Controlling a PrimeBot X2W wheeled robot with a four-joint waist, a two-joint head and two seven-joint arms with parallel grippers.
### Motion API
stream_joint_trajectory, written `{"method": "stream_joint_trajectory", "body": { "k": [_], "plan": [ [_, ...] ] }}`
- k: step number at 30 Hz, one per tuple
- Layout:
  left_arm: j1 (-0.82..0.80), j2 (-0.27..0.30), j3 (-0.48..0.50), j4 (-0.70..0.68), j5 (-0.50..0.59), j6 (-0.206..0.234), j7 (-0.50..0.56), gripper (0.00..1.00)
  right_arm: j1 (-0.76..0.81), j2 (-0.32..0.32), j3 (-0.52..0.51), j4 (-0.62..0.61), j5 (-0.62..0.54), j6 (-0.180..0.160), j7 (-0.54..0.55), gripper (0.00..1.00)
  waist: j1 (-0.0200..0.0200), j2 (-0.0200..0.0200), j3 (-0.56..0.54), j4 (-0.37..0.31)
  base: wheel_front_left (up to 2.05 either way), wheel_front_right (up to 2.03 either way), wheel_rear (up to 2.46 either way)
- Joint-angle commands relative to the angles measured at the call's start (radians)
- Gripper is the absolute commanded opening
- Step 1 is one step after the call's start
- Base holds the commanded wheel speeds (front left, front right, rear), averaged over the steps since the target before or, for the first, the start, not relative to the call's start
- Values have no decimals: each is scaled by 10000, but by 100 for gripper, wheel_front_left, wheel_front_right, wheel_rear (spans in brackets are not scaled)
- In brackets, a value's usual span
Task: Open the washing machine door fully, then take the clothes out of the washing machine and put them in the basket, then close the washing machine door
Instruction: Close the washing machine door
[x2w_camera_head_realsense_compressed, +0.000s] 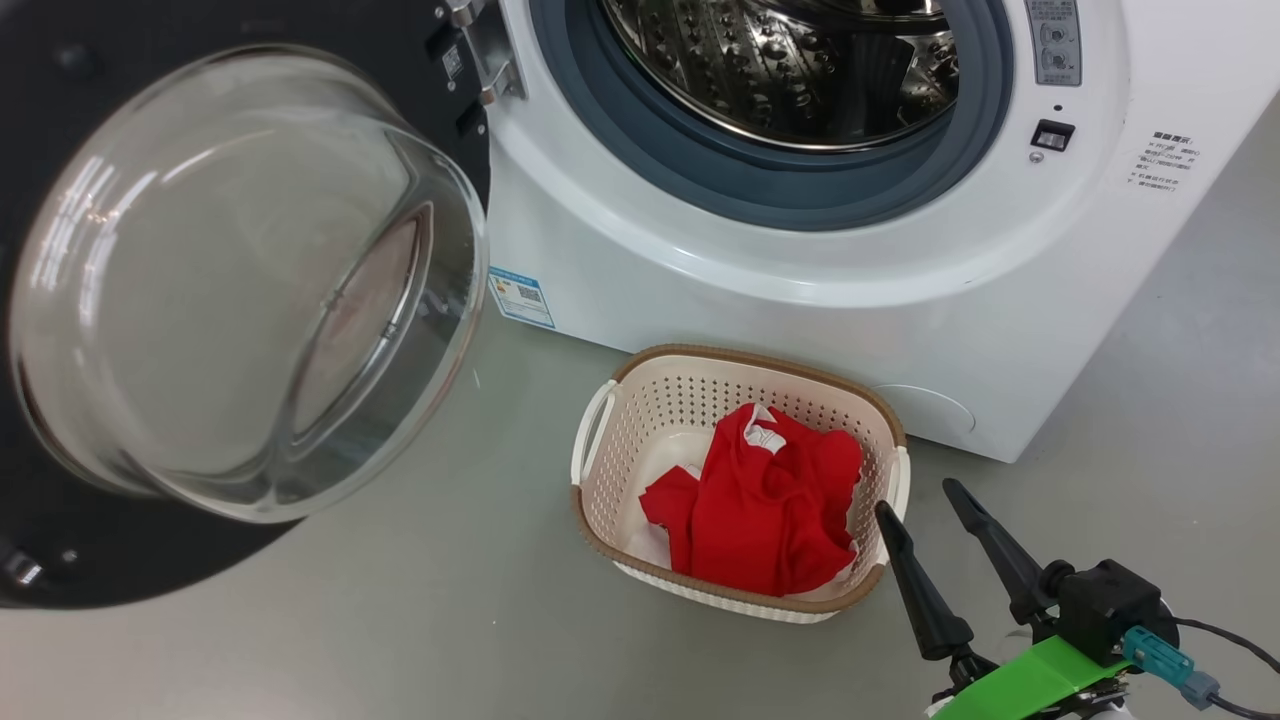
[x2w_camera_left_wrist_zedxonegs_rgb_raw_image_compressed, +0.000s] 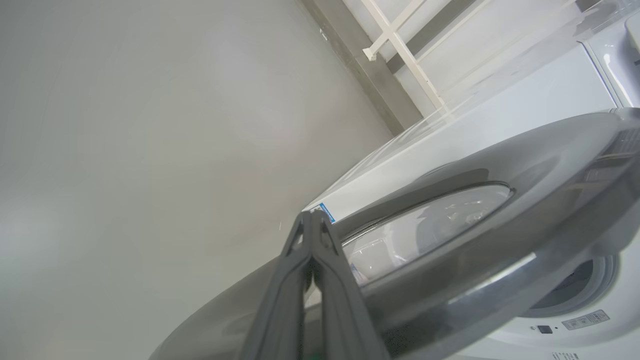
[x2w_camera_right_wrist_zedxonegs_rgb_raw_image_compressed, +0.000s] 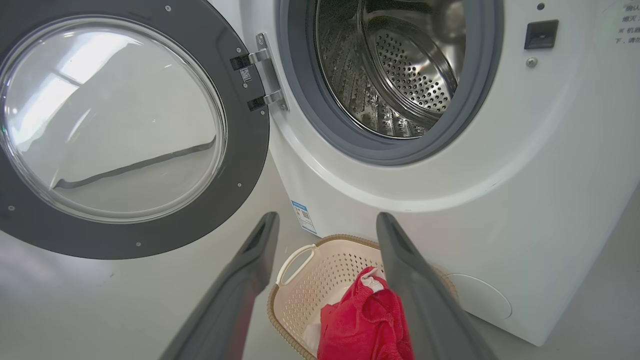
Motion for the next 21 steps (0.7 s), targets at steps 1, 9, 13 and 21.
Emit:
{"method": "stream_joint_trajectory", "body": {
  "k": [1,9,13,21],
  "plan": [
    [292,456,13,-503,-232,-60,430,0,-303,10,133,-233,-95,63,-65,100,0,0,-22,3,0,0,0],
    [1118,362,-225,-2053,-1054,-60,1577,0,-237,84,65,-226,-79,63,-65,100,0,0,-210,17,0,0,0],
    [1563,312,-345,-3029,-1512,-61,2058,0,-192,122,48,-236,-71,63,-65,100,0,0,-315,-5,0,0,0],
    [2267,230,-634,-4711,-2150,-61,2657,0,-130,124,-14,-267,-61,63,-65,100,0,0,-435,-130,0,0,0]
  ]
}}
